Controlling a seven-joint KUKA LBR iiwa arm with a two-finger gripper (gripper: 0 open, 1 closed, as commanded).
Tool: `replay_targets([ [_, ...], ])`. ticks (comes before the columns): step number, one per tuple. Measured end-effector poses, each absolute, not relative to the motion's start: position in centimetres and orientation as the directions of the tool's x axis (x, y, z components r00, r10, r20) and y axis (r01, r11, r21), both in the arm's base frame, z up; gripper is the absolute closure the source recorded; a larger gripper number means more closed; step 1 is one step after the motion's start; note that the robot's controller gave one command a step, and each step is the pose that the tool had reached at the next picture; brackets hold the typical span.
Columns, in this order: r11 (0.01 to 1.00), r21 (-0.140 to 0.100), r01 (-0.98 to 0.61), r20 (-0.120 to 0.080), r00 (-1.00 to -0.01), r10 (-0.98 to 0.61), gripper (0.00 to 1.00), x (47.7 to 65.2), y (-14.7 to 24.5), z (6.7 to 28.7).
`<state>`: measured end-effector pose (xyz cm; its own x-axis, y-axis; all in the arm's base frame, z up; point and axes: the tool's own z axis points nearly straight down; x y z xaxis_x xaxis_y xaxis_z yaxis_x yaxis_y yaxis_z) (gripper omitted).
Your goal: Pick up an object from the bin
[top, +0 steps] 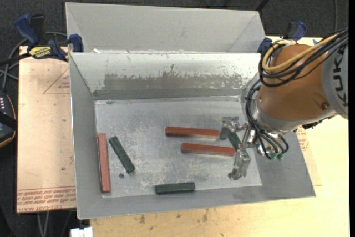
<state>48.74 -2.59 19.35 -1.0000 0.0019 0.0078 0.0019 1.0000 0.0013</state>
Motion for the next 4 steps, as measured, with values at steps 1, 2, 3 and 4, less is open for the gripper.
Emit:
replay_targets([
  [1,0.999,0.001,-0.042,0.005,-0.999,-0.042,0.00,51.7,-5.7,10.2],
  [2,0.998,0.000,-0.064,-0.006,-0.998,-0.064,0.00,56.8,-8.4,6.9],
  [3,0.977,0.001,-0.211,-0.010,-0.977,-0.211,0.00,65.2,-3.2,7.1],
  [4,0.989,0.001,-0.146,-0.004,-0.989,-0.146,0.00,60.1,-2.2,12.7],
])
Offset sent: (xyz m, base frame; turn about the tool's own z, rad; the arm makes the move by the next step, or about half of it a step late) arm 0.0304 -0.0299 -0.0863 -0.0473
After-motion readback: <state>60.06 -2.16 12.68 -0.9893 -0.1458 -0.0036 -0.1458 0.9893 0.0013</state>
